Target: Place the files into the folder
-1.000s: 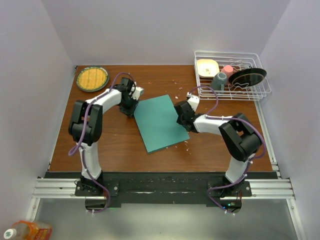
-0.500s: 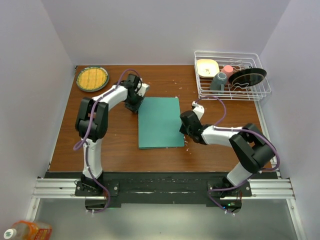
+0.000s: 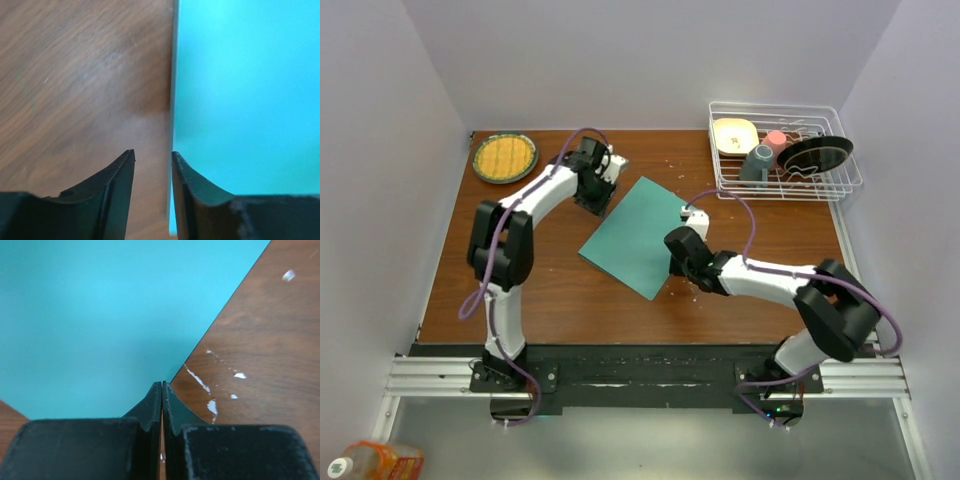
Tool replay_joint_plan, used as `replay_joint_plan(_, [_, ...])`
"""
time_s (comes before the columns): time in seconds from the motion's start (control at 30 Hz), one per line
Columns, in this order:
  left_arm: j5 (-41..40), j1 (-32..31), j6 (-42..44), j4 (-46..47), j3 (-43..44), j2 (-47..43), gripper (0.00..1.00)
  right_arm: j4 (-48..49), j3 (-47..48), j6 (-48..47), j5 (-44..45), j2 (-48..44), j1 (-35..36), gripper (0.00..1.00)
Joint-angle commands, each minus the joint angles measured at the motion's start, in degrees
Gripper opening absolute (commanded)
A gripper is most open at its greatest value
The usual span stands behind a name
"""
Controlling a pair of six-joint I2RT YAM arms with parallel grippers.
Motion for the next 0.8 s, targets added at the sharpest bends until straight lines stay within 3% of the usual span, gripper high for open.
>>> replay_joint_plan(0.0, [1.33,0.25,0.60,-1.53,-2.84,-14.97,0.45,-4.20,4.83,-7.80,5.34,-8.12,-0.23,0.00])
replay_joint_plan(0.1, [1.50,0.25,1.12,-3.36,-5.57,-19.56,0.46,-6.66,6.50,-10.35,5.96,-10.85,-1.02,0.01])
replay_joint_plan(0.17, [1.33,0.69,1.47,-4.60,-7.23,-21.50,0.47,-8.50,8.17,-11.93,4.74,-11.91,-2.51,0.11])
replay_joint_plan(0.2, [1.33,0.95,1.56,-5.13,-8.03,-23.86,0.48,-8.94,8.70,-12.73,3.95,-12.35,-2.95,0.26])
replay_joint_plan(0.23, [1.42,1.74,1.82,-5.13,-8.73,-25.10,0.50,-9.30,9.40,-13.60,3.33,-12.79,-3.48,0.32])
replay_joint_plan(0.3, [2.03,2.71,2.26,-4.87,-10.84,-28.78,0.55,-8.51,9.32,-16.94,2.63,-14.81,-3.48,0.59])
replay_joint_plan(0.37, [3.86,5.16,2.27,-4.87,-12.59,-30.90,0.76,-8.24,9.67,-20.45,1.31,-15.08,-3.57,0.70])
replay_joint_plan(0.43, [5.71,8.14,2.62,-3.56,-14.18,-34.07,1.00,-9.99,11.94,-21.78,0.69,-14.29,-3.57,0.74])
replay_joint_plan(0.53, [10.02,11.66,2.71,-0.04,-18.13,-38.02,1.00,-10.88,13.01,-23.02,-0.10,-13.41,-3.48,0.74])
replay_joint_plan(0.77, [14.16,12.20,-0.37,9.89,-27.80,-44.62,1.00,-8.16,12.83,-26.00,-0.81,-14.90,-3.48,0.78])
